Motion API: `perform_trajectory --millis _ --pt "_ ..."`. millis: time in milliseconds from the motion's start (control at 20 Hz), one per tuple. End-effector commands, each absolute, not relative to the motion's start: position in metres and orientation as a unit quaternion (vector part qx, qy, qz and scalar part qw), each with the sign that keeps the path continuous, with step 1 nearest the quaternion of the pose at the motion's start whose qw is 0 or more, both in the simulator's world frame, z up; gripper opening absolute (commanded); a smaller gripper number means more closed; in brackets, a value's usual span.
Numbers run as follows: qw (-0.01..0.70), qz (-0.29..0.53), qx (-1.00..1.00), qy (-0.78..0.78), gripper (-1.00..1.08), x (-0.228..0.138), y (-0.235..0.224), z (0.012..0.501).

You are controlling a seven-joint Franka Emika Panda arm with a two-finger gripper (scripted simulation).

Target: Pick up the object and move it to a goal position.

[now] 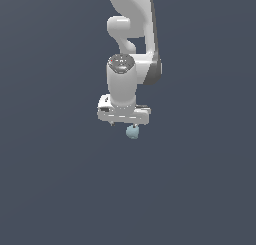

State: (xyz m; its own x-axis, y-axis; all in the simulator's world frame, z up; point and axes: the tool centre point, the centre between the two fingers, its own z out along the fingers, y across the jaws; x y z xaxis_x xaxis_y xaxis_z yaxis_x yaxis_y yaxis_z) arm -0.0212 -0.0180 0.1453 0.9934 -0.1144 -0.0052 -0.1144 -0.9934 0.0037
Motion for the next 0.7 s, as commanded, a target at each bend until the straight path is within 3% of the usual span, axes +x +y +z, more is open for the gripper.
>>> perform_trajectory --millis 0,650 --pt "0.001 -0.003 0.998 -0.065 1.00 -0.026 -0.010 0.135" --pt "0.000 0.000 0.995 -0.104 1.00 -0.055 0.024 0.090"
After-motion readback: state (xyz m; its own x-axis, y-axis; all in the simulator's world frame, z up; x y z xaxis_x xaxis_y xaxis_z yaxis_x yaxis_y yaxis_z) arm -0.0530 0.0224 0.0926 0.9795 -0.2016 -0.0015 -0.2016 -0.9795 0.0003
